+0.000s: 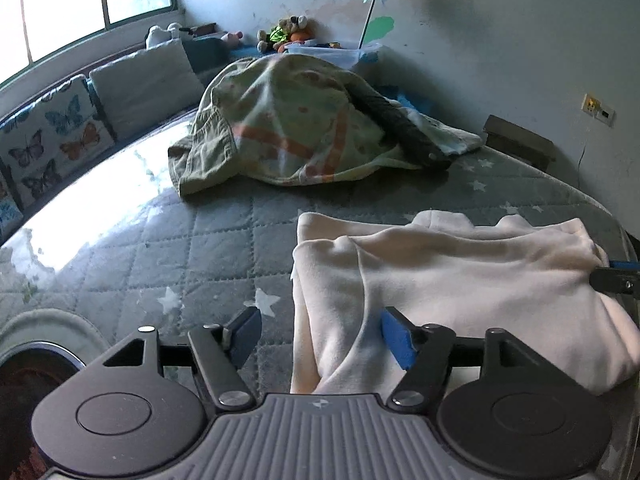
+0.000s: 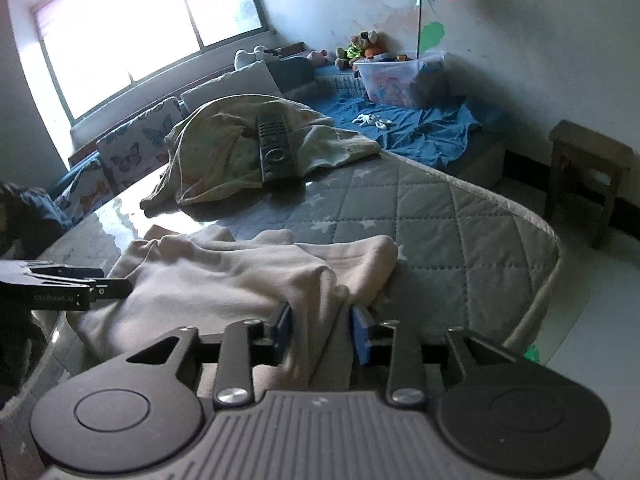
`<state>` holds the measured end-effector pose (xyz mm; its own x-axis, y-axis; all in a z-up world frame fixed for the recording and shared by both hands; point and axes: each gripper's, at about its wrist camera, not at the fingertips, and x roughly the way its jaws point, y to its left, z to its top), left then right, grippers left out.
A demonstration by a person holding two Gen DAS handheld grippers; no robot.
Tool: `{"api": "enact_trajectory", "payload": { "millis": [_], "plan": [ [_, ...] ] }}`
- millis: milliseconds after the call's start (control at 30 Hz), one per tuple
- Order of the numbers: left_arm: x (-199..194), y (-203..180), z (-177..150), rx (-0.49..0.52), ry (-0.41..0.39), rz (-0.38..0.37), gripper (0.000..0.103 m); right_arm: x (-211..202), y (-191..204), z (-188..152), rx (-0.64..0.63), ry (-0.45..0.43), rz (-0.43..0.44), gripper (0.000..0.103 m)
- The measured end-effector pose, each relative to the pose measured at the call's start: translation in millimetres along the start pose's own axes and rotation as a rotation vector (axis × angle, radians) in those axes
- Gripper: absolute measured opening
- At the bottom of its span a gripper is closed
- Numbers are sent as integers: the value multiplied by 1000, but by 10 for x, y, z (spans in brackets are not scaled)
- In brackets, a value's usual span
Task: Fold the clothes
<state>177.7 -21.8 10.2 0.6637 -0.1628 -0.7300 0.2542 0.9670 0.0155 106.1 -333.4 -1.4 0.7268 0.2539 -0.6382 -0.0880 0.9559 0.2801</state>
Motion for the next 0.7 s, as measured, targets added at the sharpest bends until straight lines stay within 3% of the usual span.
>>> {"api": "enact_trajectory", "payload": {
  "millis": [133, 233, 300, 367, 700],
  "plan": [
    [47, -21, 22, 0, 6, -19, 68, 32, -21, -6, 5, 4, 10, 35],
    [81, -17, 41, -27, 13, -59, 50, 54, -25, -10, 11, -1, 23, 32],
    [87, -42, 60, -37, 14, -64, 35, 57, -22, -8, 12, -8, 35, 18],
    [76, -106, 82, -16, 9, -51, 26, 41, -15, 1, 11, -17, 42, 14],
    [9, -449, 258, 68, -50, -42, 18, -145, -82, 185, -7, -97, -11, 12]
  ]
}}
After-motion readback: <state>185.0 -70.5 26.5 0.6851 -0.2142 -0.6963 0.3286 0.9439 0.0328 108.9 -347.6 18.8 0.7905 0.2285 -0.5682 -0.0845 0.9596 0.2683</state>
